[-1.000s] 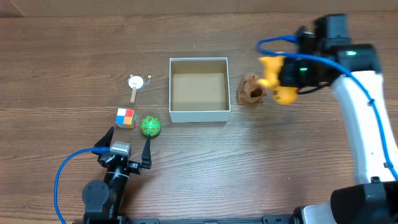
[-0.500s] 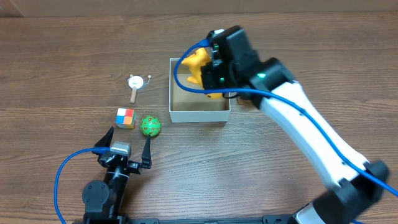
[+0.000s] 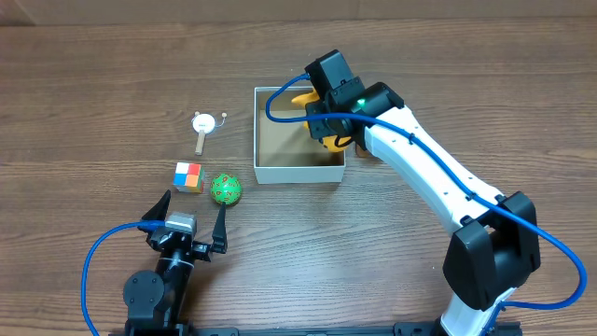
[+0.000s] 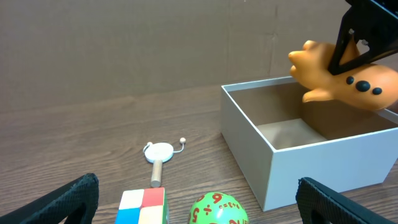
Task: Pack container
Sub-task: 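Lower the orange toy into the box, open right gripper, withdraw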
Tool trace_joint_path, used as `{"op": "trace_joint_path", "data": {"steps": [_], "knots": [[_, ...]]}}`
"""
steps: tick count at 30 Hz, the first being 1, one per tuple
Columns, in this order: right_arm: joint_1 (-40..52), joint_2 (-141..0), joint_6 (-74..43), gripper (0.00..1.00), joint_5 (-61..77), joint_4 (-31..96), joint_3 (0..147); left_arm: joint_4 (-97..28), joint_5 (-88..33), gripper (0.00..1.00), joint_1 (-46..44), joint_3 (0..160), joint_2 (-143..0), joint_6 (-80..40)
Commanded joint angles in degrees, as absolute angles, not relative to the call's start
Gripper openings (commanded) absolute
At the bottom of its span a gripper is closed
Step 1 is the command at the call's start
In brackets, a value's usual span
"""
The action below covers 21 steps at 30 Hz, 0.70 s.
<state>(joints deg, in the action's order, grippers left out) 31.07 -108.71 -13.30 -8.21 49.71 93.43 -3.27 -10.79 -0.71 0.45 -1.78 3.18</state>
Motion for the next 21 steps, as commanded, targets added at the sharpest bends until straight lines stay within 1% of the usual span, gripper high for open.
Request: {"op": "trace_joint_path", "data": {"steps": [1,8,21], "knots": [[31.48,-109.3,-13.61,0.04,-9.43,49.32,94.06,-3.18,-11.46,1.0,-0.49,0.27,-1.87,3.7],[31.92,-112.9,-15.31,0.04,-9.41,48.4,94.06,-3.2,-11.46,1.0,-0.49,0.27,-1.87,3.7],[32.36,-114.15,-16.58,0.04,-9.41,44.45,94.08,-3.2,-11.46,1.0,-0.49,0.27,-1.87,3.68]]}}
